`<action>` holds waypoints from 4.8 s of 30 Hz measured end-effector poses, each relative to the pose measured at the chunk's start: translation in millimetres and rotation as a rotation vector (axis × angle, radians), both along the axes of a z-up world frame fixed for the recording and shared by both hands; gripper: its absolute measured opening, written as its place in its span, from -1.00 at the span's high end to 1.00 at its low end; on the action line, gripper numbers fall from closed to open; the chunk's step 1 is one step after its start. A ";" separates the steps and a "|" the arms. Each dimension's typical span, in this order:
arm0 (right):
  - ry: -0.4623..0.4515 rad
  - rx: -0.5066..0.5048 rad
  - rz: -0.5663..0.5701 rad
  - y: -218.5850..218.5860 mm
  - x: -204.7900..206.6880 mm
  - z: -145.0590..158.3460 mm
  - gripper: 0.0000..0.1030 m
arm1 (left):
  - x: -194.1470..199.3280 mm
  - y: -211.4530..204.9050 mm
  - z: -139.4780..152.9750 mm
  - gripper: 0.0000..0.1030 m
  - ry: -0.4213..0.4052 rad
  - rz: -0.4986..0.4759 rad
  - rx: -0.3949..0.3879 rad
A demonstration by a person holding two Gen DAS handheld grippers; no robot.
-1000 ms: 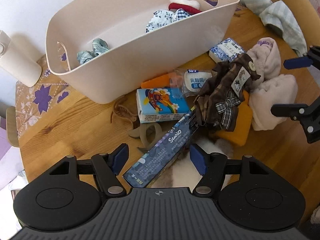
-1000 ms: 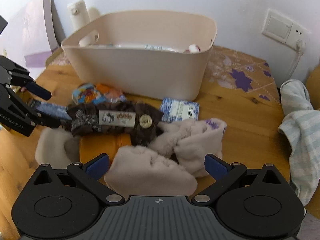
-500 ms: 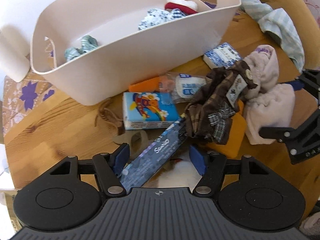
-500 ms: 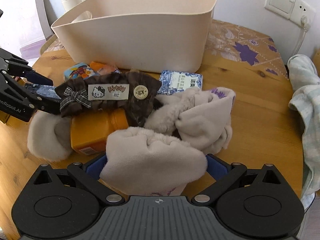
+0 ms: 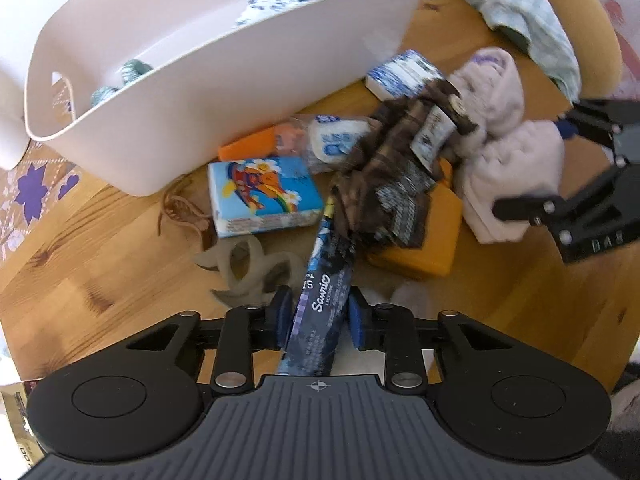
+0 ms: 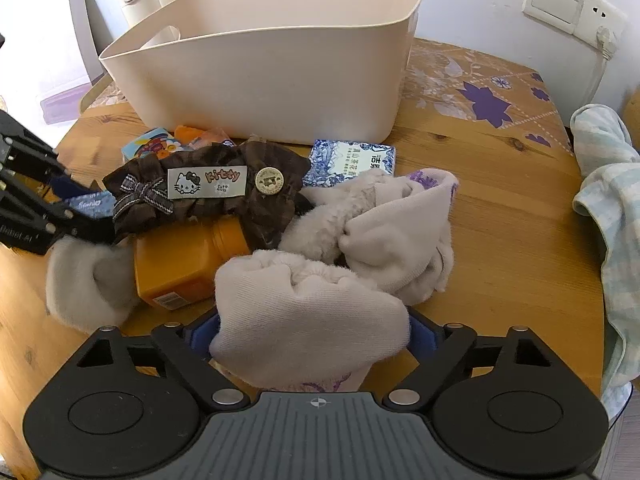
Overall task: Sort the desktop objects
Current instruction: 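Grasp the dark blue Sanrio box with the left gripper while the right grasps the pink cloth, then lift the box and pink cloth over the cream basket, then lower box and pink cloth into the basket and open both grippers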
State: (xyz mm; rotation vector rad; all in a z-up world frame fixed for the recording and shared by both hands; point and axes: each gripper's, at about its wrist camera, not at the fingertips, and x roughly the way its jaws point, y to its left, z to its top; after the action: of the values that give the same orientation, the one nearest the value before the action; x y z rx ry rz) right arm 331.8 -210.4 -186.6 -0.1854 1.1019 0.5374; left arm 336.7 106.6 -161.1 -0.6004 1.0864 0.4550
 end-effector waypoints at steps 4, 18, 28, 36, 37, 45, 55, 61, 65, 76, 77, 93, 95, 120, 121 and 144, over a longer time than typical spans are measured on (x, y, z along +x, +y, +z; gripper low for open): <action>0.005 0.013 -0.012 -2.9 0.0 -0.2 -0.66 | 4.2 -12.0 2.5 0.51 -0.001 -0.025 0.014; -0.010 0.059 -0.033 -13.5 -8.4 2.2 0.17 | -12.1 -23.5 7.6 0.56 -0.044 0.064 0.052; -0.067 0.060 -0.007 -17.7 -18.4 18.4 0.33 | -35.3 -32.3 17.8 0.56 -0.089 0.142 0.063; -0.114 0.089 0.006 -19.4 -20.8 37.2 0.35 | -52.4 -35.5 30.4 0.56 -0.146 0.206 0.061; -0.122 0.093 0.006 -20.1 -21.1 40.1 0.35 | -53.8 -36.0 31.1 0.56 -0.150 0.208 0.063; -0.156 0.106 -0.028 -27.0 -12.1 54.1 0.35 | -60.0 -36.4 23.5 0.56 -0.152 0.248 0.057; -0.189 0.131 -0.035 -34.6 -11.9 72.2 0.34 | -74.2 -40.3 51.6 0.56 -0.250 0.297 0.098; -0.219 0.167 -0.049 -36.3 -4.7 91.0 0.34 | -80.7 -41.8 73.4 0.56 -0.296 0.312 0.145; -0.250 0.189 -0.047 -34.8 4.9 105.5 0.34 | -83.6 -31.1 88.9 0.56 -0.333 0.348 0.184; -0.314 0.236 -0.066 -14.7 46.2 131.5 0.34 | -81.7 35.9 119.6 0.56 -0.393 0.467 0.282; -0.320 0.238 -0.068 -12.0 51.2 133.0 0.34 | -80.7 43.7 120.7 0.56 -0.387 0.486 0.295; -0.323 0.238 -0.126 31.5 126.5 129.5 0.34 | -35.0 127.1 93.9 0.56 -0.335 0.612 0.301; -0.303 0.235 -0.142 39.0 134.9 121.8 0.34 | -26.9 133.1 88.1 0.56 -0.315 0.609 0.300; -0.143 0.155 -0.167 75.9 160.2 51.7 -0.05 | 11.5 142.0 46.0 0.10 -0.155 0.536 0.276; -0.145 0.150 -0.167 76.7 159.0 51.4 -0.10 | 10.4 143.6 46.6 0.00 -0.158 0.539 0.278; -0.255 0.173 -0.203 48.4 104.4 87.3 -1.00 | -24.0 91.3 83.7 -0.51 -0.231 0.593 0.338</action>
State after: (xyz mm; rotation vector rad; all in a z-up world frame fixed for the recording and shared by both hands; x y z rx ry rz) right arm 436.2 -162.0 -99.3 0.0095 0.8109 0.4116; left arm 312.7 197.8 -77.3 -0.6495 0.5769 1.0345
